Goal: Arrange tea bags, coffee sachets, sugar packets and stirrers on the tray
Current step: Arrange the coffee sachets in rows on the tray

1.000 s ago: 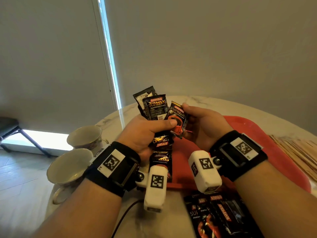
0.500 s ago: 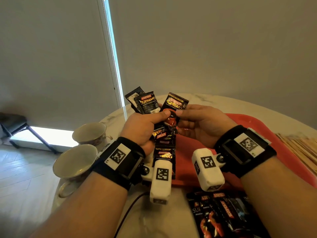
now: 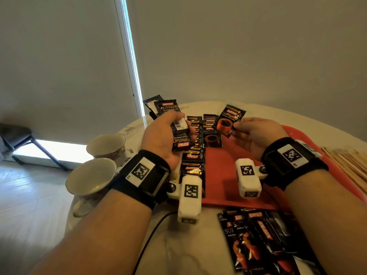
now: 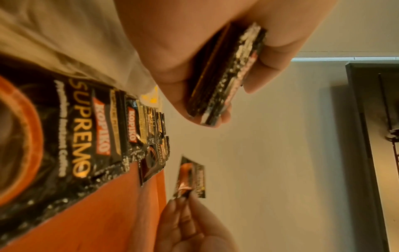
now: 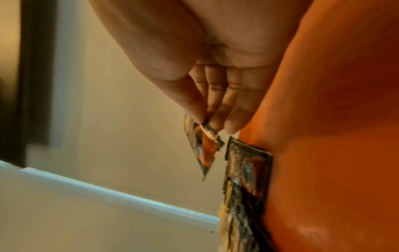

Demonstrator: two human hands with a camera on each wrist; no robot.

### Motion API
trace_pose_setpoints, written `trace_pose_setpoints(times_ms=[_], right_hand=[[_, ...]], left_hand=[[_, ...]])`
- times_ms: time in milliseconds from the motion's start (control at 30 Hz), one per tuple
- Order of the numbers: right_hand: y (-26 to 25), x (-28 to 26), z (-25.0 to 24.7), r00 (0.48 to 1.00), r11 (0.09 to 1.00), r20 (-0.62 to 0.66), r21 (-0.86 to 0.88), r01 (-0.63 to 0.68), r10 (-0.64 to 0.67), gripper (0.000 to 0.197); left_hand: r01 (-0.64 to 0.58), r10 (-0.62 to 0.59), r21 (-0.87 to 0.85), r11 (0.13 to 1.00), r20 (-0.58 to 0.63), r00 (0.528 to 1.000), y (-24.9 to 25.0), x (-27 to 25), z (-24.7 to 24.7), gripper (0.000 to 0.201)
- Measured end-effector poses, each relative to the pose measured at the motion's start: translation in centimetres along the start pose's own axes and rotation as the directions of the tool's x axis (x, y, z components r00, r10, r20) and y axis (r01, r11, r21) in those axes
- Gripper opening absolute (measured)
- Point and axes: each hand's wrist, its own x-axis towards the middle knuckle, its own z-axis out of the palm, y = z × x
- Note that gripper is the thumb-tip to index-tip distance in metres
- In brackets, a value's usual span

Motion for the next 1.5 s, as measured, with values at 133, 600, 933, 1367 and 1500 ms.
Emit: trace_pose_setpoints(times_ms=[133, 600, 933, 1367, 1500], right_hand=[[1.4, 0.8, -0.3, 0.989, 0.984, -0.003, -0.101, -0.148, 0.148, 0.01], [0.8, 1.1, 1.3, 0.986, 0.883, -0.005, -0.443, -0.154, 0.169, 0.004], [1.5, 1.9, 1.3, 0.988, 0.817, -0.048, -0.557, -0.148, 0.146, 0.013], [1.3, 1.5, 0.7, 0.989, 0.893, -0.028, -0.427, -0.141, 0.142, 0.017], [1.3, 1.5, 0.6, 0.99, 0.895, -0.013, -0.426, -0.134, 0.142, 0.015]], left_hand=[[-0.001, 0.002, -0.007, 1.0, 0.005, 1.0, 0.2, 0.0, 0.0, 0.026], [-0.011, 0.011, -0.018, 1.0, 0.014, 1.0, 0.6, -0.1, -0.1, 0.024], [-0.002, 0.002, -0.021, 1.0, 0.012, 1.0, 0.6, 0.0, -0.2, 0.025], [0.001, -0.001, -0.011, 1.0, 0.002, 1.0, 0.5, -0.1, -0.2, 0.027], [0.012, -0.012, -0.017, 1.0, 0.001, 1.0, 0.5, -0.1, -0.1, 0.029]])
